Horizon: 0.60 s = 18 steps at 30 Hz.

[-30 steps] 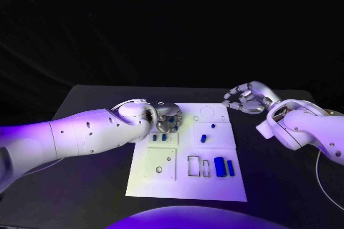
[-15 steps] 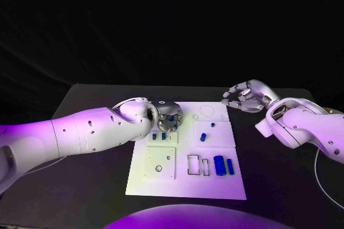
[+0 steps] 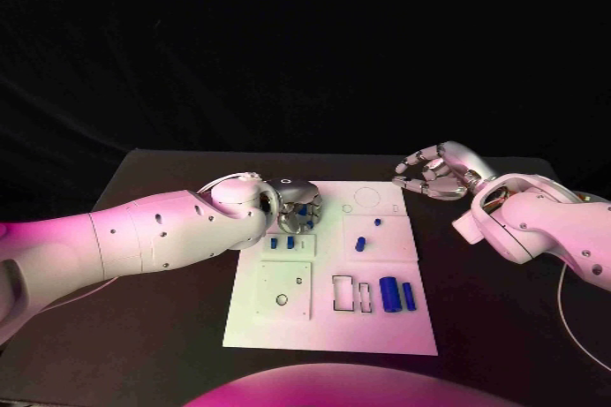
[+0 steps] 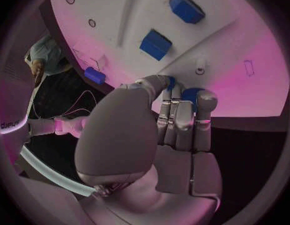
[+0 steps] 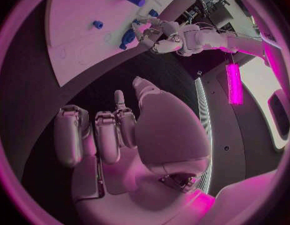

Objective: Assemble the parts on the task board

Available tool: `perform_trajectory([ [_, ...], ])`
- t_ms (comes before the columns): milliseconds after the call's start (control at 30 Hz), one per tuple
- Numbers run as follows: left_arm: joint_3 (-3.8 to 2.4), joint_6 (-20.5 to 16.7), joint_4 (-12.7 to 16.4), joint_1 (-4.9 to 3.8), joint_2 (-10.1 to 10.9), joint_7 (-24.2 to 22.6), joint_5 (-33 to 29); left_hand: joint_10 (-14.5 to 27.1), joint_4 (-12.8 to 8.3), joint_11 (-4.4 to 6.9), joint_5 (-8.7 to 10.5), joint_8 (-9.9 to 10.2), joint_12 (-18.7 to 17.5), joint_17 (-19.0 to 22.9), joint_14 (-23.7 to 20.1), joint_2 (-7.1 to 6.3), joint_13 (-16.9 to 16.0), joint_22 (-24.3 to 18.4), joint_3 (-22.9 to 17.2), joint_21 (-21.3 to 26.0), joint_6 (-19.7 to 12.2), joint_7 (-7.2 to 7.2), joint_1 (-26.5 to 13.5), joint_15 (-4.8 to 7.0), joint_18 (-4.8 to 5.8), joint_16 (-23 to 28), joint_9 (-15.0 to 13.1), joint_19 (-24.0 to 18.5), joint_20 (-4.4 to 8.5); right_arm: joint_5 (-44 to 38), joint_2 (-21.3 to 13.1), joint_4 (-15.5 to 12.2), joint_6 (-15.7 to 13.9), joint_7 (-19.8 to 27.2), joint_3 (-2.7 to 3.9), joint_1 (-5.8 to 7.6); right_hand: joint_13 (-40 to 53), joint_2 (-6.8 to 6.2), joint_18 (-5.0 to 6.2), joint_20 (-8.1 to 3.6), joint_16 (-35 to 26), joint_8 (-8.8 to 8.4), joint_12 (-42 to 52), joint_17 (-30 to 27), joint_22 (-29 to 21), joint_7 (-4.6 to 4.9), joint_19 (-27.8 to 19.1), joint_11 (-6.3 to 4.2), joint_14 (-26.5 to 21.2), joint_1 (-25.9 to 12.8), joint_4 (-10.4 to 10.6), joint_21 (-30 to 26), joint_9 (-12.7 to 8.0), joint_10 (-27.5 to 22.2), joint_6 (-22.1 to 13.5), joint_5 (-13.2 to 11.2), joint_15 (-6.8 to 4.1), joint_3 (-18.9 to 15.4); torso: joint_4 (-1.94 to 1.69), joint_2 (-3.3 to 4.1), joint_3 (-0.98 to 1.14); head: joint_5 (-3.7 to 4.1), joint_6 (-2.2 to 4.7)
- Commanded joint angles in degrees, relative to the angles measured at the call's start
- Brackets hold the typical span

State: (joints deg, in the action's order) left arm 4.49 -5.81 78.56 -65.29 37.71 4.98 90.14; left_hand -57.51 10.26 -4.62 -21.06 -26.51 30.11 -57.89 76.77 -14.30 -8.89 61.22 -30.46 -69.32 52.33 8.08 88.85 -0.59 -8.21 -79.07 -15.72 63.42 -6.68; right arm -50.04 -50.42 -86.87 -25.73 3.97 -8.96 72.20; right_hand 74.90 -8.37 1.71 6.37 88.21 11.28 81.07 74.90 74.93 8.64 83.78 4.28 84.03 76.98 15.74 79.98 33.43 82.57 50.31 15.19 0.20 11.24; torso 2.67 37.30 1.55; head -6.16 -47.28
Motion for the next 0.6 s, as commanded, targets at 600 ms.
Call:
perform_trajectory([
  [600,-1.54,-4.11,4.84,0.03,4.42,-1.61,-4.88,-2.38,-0.99,0.23,0.27,0.97,-1.39,-0.89,1.29,0.45,0.11,2.17,-0.43,-1.9,2.07,0.07,-0.48,0.11,0.99,-0.9,0.02,1.76,0.04,-0.76,0.06,0.1,0.04,0.59,0.0,-0.08,5.85,0.41,0.91,-0.4,-0.19,0.44,-0.23,8.33,8.44,0.11,0.08,-0.3,4.47,-0.19,0.33,-0.31,0.08,-0.22,-0.27,-0.08,-0.31,-0.11,-0.19,-0.15,0.07,-0.53,0.85],
])
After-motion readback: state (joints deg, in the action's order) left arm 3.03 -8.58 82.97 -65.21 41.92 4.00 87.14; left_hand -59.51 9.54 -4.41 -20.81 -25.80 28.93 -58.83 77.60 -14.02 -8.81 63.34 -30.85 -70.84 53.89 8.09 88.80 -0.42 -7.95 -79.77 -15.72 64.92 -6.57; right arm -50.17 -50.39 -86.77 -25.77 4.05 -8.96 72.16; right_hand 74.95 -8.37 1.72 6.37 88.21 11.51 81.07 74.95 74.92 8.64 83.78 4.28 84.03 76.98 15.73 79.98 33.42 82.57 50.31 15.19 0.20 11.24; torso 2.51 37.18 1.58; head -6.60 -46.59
